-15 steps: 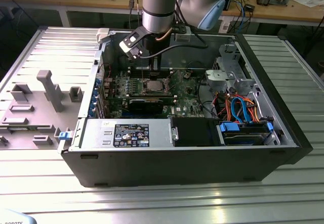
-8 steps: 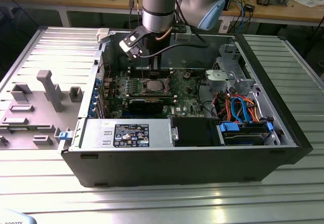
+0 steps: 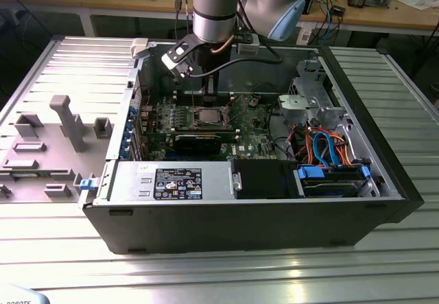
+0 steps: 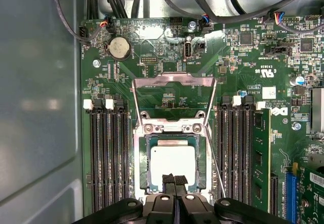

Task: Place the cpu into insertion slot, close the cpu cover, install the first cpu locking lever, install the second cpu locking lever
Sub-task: 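Close the cpu cover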

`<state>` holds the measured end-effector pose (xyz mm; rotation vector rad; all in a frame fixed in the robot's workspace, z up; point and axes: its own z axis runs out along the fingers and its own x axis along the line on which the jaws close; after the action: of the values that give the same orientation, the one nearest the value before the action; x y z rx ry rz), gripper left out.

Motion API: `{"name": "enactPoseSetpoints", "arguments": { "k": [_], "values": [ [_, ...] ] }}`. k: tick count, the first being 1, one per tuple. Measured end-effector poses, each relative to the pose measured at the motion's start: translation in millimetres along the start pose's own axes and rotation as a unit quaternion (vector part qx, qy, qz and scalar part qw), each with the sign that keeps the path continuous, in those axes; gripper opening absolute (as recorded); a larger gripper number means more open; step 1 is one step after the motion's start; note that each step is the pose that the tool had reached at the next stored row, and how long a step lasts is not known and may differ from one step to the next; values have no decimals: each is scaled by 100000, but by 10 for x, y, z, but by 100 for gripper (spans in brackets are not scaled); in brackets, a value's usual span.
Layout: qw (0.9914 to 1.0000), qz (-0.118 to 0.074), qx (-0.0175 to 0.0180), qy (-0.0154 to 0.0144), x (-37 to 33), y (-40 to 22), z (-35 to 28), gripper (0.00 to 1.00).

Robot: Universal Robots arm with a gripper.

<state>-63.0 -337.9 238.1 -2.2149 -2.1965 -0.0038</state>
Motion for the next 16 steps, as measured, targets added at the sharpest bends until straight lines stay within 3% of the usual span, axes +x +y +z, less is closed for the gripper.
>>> {"name": "enactPoseSetpoints", "arguments": {
  "k": [16],
  "values": [
    [100000,0,0,-35,1,-1,-45,11]
  ]
}}
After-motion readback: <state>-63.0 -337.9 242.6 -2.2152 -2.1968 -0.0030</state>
